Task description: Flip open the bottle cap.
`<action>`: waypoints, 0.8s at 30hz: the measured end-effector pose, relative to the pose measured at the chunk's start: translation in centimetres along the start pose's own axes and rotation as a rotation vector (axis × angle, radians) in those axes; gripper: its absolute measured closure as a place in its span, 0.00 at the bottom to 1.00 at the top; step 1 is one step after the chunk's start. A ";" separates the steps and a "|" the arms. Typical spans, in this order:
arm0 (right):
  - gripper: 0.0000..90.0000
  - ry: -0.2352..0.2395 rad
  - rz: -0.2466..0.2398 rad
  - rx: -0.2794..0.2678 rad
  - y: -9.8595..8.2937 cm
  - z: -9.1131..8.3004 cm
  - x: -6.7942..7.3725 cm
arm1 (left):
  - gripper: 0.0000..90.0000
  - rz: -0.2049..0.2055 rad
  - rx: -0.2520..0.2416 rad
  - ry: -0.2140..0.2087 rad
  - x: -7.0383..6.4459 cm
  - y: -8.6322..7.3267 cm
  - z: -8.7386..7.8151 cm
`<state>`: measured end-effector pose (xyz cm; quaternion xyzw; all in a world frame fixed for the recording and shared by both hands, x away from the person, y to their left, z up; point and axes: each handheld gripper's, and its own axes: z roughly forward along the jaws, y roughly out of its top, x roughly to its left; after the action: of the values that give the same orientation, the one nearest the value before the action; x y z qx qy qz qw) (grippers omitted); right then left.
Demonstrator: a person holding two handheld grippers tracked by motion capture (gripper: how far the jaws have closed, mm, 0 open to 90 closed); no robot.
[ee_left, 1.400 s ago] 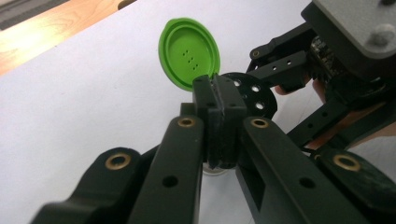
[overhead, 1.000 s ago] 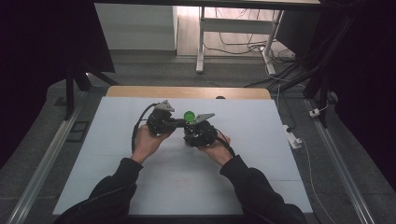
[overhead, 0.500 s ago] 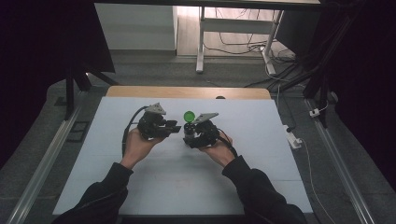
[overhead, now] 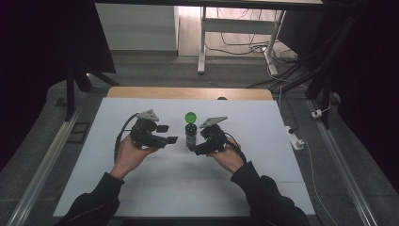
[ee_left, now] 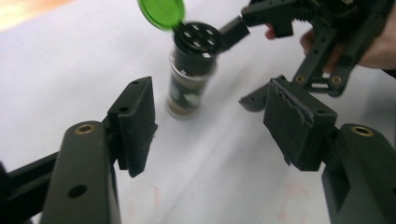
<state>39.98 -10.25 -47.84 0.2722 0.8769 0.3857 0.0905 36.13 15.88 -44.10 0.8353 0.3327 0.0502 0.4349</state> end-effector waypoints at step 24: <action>0.02 0.084 -0.010 0.014 -1.8 -3.7 2.7 | 0.01 -0.064 0.027 -0.005 -2.2 -4.8 -3.0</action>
<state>35.63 -12.08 -46.46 0.2518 0.8840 0.3901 0.0535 30.83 18.57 -45.46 0.8301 0.3589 0.0297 0.4257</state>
